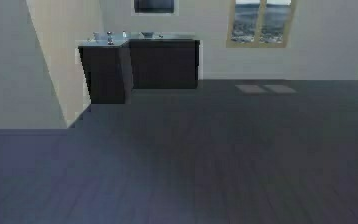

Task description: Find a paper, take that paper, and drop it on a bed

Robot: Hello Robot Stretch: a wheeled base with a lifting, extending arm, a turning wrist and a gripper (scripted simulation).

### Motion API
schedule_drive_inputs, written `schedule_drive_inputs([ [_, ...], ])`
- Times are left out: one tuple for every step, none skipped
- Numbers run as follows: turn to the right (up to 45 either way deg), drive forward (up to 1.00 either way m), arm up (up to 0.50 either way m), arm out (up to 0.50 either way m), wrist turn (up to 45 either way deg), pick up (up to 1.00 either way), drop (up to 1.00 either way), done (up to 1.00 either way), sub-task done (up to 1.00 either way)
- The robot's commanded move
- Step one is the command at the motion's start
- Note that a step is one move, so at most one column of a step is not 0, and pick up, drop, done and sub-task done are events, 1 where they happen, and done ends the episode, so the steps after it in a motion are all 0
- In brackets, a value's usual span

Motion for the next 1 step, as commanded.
schedule_drive_inputs([
  [45.0,0.00,0.00,0.00,0.0,0.00,0.00,0.00,0.00],
])
